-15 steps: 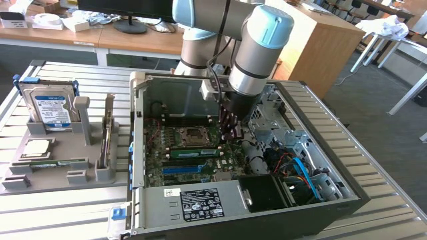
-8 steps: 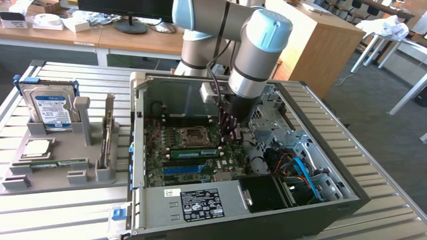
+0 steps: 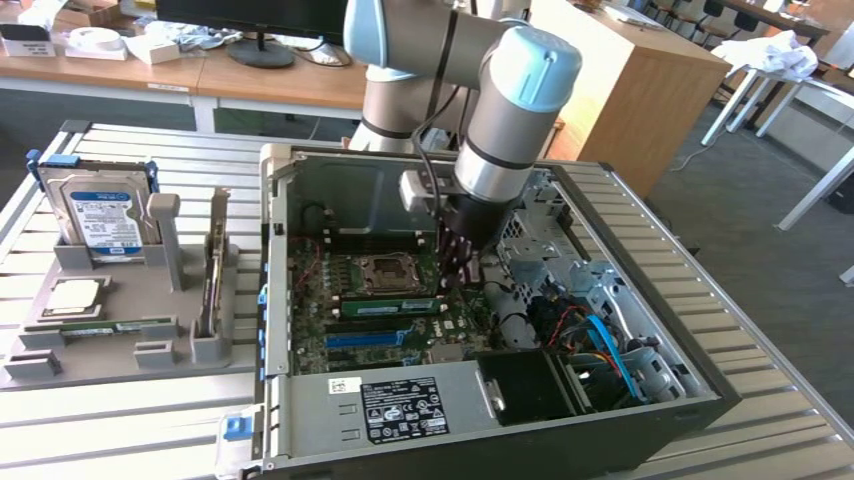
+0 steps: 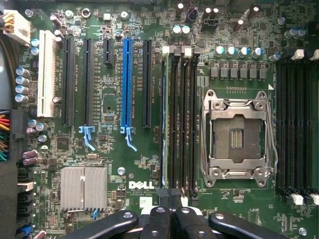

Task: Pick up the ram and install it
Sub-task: 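Press down the ram until it locks into place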

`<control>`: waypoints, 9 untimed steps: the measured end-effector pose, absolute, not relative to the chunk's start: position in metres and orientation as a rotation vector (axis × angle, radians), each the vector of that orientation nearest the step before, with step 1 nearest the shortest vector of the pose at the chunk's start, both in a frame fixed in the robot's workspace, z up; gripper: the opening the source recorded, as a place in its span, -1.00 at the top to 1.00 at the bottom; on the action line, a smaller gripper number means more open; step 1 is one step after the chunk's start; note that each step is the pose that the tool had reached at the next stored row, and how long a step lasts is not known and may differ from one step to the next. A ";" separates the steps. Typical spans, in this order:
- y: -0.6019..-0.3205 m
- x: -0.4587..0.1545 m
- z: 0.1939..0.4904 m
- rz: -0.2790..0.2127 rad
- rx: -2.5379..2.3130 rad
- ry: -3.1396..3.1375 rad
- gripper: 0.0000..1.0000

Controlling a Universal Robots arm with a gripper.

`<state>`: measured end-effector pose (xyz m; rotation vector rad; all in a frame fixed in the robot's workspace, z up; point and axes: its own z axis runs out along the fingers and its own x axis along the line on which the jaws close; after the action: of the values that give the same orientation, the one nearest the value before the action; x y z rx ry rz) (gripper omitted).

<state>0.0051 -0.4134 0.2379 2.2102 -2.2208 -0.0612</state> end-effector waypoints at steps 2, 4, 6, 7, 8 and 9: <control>-0.413 0.005 0.237 -0.061 2.210 -2.221 0.80; -0.413 0.005 0.236 -0.061 2.210 -2.221 0.80; -0.413 0.005 0.236 -0.061 2.210 -2.221 0.80; -0.413 0.005 0.236 -0.061 2.210 -2.221 0.80; -0.412 0.005 0.236 -0.061 2.210 -2.221 0.80; -0.412 0.005 0.236 -0.061 2.210 -2.221 0.80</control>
<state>0.0051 -0.4121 0.2362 2.2101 -2.2209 -0.0612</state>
